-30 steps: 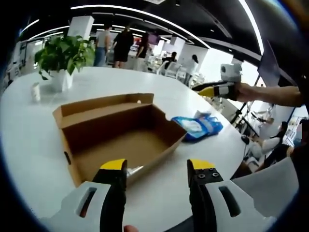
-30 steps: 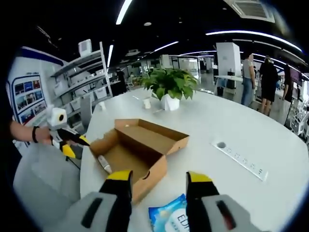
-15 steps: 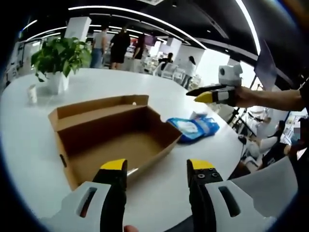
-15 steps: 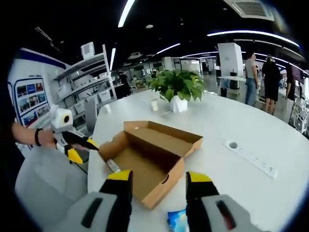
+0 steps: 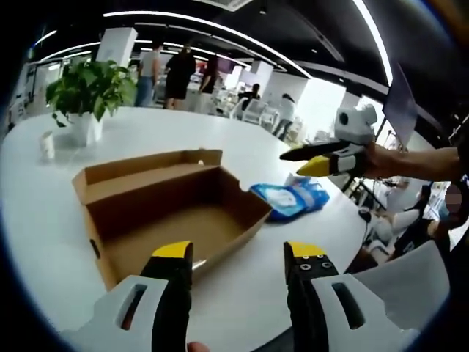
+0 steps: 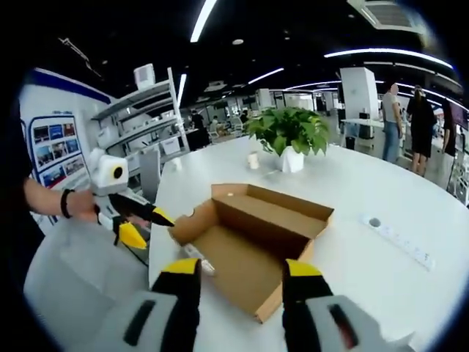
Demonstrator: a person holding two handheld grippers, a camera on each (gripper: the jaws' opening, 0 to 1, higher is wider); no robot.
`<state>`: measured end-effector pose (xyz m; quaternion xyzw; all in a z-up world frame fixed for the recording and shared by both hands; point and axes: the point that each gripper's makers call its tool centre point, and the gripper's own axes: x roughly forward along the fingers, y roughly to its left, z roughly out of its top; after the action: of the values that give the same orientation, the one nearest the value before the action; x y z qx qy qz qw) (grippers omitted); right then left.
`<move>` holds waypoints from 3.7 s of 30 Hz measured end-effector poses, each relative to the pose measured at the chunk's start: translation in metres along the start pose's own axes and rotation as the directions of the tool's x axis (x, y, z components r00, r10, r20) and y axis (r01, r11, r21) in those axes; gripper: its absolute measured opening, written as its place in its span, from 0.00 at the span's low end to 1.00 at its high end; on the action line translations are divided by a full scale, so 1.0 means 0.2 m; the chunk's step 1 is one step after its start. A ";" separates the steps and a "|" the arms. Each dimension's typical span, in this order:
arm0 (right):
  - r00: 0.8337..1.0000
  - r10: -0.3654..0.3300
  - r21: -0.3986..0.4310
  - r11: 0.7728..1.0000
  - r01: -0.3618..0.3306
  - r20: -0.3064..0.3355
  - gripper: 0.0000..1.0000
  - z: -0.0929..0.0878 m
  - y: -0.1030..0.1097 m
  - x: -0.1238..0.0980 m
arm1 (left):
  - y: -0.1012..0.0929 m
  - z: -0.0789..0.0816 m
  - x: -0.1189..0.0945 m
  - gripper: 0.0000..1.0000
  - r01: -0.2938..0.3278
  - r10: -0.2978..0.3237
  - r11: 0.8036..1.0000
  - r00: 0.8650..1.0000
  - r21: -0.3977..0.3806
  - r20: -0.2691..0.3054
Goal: Operate the shoe box by opening the lid, removing the specified soft item, and placing it in the target area until the item is outside and the box remains undamaged.
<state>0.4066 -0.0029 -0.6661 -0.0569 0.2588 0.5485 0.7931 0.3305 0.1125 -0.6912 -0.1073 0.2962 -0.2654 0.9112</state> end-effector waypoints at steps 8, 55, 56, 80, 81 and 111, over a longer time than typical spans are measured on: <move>1.000 0.013 -0.012 1.000 -0.013 0.009 0.43 -0.04 0.13 0.01 | 0.01 0.01 0.00 0.50 0.019 -0.019 0.999 1.000 -0.029 0.010; 0.973 -0.212 0.157 0.968 0.196 0.094 0.57 -0.27 0.25 -0.10 | 0.25 0.01 -0.03 0.50 0.013 0.005 0.991 0.991 0.132 -0.131; 0.972 -0.215 0.160 0.967 0.199 0.094 0.57 -0.27 0.25 -0.10 | 0.26 0.01 -0.03 0.49 0.013 0.005 0.991 0.991 0.135 -0.135; 0.963 -0.256 0.186 0.954 0.236 0.090 0.58 -0.35 0.35 -0.10 | 0.46 0.04 0.11 0.47 0.066 0.027 0.950 0.956 0.304 -0.291; 0.962 -0.257 0.186 0.953 0.237 0.091 0.58 -0.35 0.35 -0.11 | 0.47 0.03 0.11 0.47 0.077 0.023 0.947 0.953 0.313 -0.303; 0.954 -0.287 0.188 0.945 0.268 0.082 0.58 -0.37 0.37 -0.11 | 0.48 -0.31 0.34 0.48 0.332 -0.033 0.870 0.776 0.364 -0.630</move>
<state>0.3085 -0.0206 -0.7050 0.0066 0.2518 0.4086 0.8772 0.3800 0.1535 -0.8067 0.1708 0.4886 -0.4369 0.7357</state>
